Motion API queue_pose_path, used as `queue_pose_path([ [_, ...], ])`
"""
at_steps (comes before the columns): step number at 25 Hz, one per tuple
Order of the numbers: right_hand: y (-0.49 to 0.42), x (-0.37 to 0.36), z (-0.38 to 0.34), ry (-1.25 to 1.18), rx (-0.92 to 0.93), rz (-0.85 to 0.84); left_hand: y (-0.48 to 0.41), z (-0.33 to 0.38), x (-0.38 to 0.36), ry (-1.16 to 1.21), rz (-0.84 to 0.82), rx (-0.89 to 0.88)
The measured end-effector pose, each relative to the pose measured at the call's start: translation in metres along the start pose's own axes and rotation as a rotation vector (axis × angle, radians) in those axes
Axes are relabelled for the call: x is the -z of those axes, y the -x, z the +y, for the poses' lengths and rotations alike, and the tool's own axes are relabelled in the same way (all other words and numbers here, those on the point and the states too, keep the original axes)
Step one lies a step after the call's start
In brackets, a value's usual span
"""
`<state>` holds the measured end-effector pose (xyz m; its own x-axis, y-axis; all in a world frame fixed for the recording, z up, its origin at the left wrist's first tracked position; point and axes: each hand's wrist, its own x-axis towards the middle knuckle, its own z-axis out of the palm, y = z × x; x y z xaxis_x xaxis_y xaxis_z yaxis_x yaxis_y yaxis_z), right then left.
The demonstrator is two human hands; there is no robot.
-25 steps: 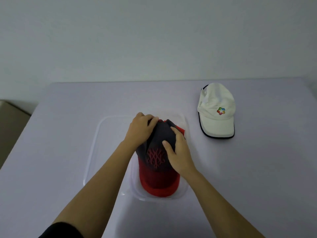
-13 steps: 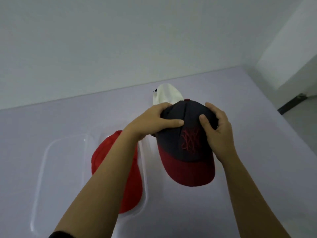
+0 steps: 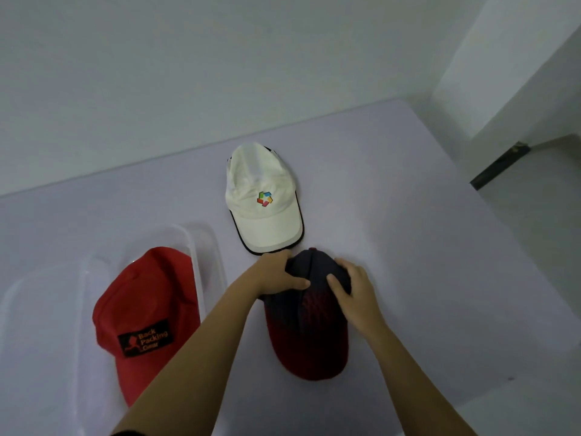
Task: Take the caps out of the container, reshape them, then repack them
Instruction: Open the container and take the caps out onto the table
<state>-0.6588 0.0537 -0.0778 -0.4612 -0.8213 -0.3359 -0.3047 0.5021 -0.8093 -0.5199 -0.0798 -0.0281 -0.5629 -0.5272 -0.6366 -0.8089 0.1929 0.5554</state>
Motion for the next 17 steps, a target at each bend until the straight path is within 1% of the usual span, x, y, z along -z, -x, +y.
queue_pose_path([
  [2,0.001,-0.006,-0.004,0.061,0.050,0.003,0.011,-0.007,-0.001,-0.056,0.051,0.021],
  [4,-0.001,-0.010,-0.019,0.153,0.164,0.111,0.028,-0.011,0.008,-0.058,0.156,0.029],
  [6,-0.001,-0.012,-0.045,0.133,0.284,0.207,0.046,-0.012,0.028,0.044,0.363,0.011],
  [7,0.002,-0.021,-0.064,0.100,0.355,0.210,0.061,-0.020,0.042,0.077,0.496,0.003],
  [9,0.010,-0.039,-0.091,0.056,0.468,0.161,0.080,-0.034,0.064,0.120,0.713,-0.008],
  [11,0.028,-0.078,-0.115,0.076,0.556,0.012,0.103,-0.063,0.082,0.169,0.882,0.024],
  [12,0.037,-0.096,-0.118,0.137,0.577,-0.047,0.106,-0.077,0.087,0.172,0.906,0.053],
  [13,0.048,-0.118,-0.121,0.214,0.591,-0.094,0.113,-0.097,0.091,0.155,0.895,0.122],
  [14,0.058,-0.140,-0.124,0.275,0.586,-0.134,0.119,-0.121,0.093,0.124,0.845,0.218],
  [16,0.073,-0.174,-0.125,0.343,0.460,-0.215,0.130,-0.166,0.088,0.094,0.663,0.396],
  [17,0.077,-0.185,-0.124,0.357,0.381,-0.241,0.132,-0.182,0.081,0.108,0.577,0.441],
])
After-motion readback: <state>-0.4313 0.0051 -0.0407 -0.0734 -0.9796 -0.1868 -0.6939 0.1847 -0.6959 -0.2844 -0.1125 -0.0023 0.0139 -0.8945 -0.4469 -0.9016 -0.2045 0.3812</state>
